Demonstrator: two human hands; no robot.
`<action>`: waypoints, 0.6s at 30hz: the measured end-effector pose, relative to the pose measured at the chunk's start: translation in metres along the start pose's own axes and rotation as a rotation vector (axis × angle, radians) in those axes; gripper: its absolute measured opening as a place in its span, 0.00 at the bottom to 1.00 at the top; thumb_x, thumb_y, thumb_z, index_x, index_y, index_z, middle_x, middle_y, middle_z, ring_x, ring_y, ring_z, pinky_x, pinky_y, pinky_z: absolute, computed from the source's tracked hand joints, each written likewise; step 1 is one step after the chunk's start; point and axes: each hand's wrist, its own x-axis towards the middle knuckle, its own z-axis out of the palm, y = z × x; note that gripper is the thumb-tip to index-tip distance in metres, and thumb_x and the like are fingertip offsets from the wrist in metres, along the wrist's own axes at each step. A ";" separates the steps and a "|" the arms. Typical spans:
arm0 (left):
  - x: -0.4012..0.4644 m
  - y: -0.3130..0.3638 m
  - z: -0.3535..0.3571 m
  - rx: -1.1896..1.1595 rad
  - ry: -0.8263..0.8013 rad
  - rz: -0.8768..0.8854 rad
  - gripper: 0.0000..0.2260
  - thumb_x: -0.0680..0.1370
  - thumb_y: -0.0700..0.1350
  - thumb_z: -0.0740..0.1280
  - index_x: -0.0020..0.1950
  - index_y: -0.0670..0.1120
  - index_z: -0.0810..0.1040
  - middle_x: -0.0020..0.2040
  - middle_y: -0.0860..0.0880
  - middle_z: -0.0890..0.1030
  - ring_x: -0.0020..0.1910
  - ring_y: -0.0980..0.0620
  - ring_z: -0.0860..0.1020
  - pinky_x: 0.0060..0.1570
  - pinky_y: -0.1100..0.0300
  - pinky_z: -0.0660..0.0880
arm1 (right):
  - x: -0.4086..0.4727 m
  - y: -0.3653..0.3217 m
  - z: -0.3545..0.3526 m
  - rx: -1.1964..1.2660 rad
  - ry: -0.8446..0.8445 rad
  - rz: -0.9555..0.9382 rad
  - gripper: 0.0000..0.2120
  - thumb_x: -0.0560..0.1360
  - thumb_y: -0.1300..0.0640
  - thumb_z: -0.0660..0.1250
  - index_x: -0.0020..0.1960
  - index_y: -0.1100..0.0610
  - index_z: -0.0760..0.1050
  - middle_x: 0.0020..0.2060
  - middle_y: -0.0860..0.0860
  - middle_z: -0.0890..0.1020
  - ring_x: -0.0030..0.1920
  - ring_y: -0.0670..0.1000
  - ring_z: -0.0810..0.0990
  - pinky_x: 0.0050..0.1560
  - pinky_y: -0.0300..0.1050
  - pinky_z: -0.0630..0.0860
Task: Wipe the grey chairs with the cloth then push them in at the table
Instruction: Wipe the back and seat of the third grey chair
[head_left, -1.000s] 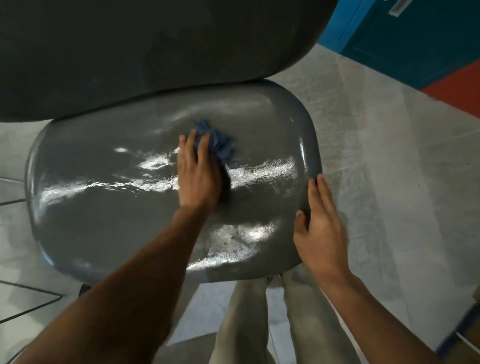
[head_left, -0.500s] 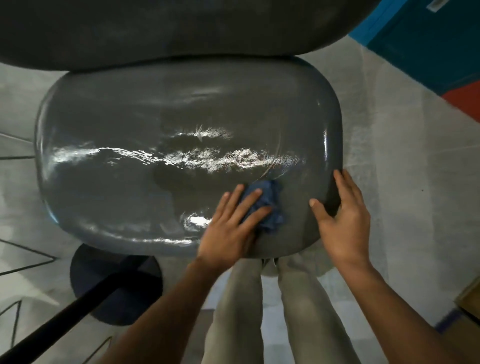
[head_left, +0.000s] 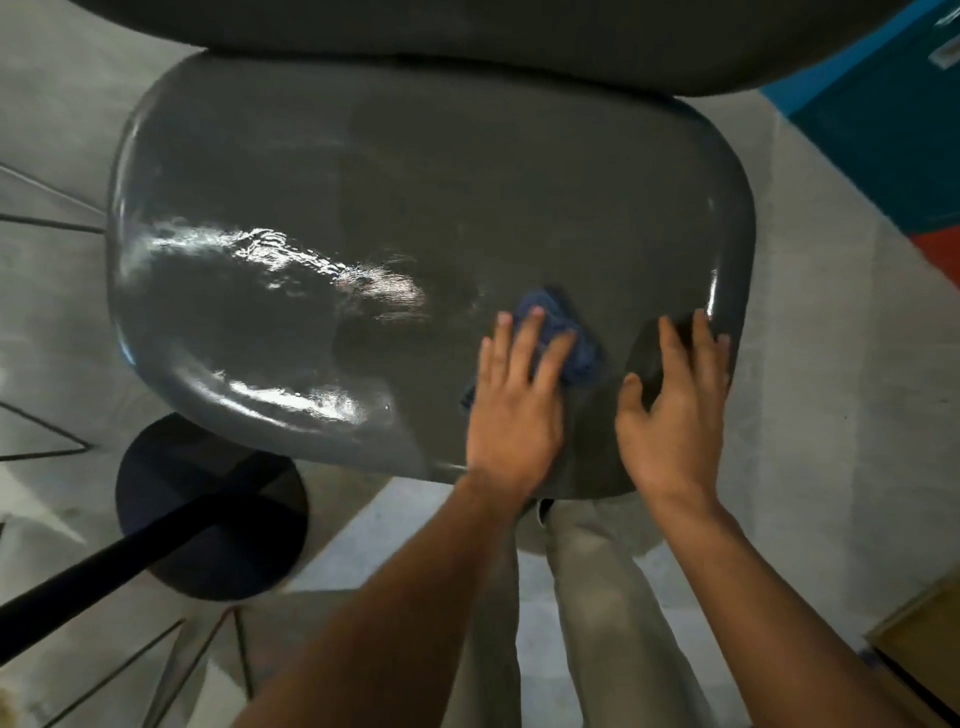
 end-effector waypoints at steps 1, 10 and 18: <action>-0.016 0.002 0.000 0.016 -0.052 0.065 0.25 0.80 0.42 0.63 0.78 0.51 0.68 0.82 0.43 0.61 0.82 0.36 0.53 0.78 0.38 0.56 | 0.003 -0.008 0.002 -0.014 -0.006 -0.020 0.30 0.77 0.63 0.67 0.78 0.57 0.65 0.81 0.57 0.58 0.81 0.61 0.51 0.79 0.63 0.53; -0.090 -0.159 -0.084 0.284 -0.056 -0.394 0.25 0.83 0.51 0.59 0.81 0.54 0.63 0.84 0.47 0.54 0.83 0.38 0.46 0.79 0.35 0.48 | 0.026 -0.081 0.034 -0.180 -0.221 -0.223 0.31 0.78 0.54 0.67 0.80 0.53 0.62 0.82 0.55 0.52 0.81 0.61 0.47 0.78 0.68 0.50; 0.020 -0.189 -0.108 0.202 0.212 -0.618 0.29 0.79 0.41 0.59 0.81 0.49 0.62 0.83 0.41 0.55 0.82 0.34 0.47 0.80 0.37 0.46 | 0.026 -0.157 0.076 -0.259 -0.430 -0.372 0.39 0.79 0.48 0.68 0.83 0.49 0.50 0.82 0.52 0.41 0.81 0.59 0.38 0.78 0.68 0.45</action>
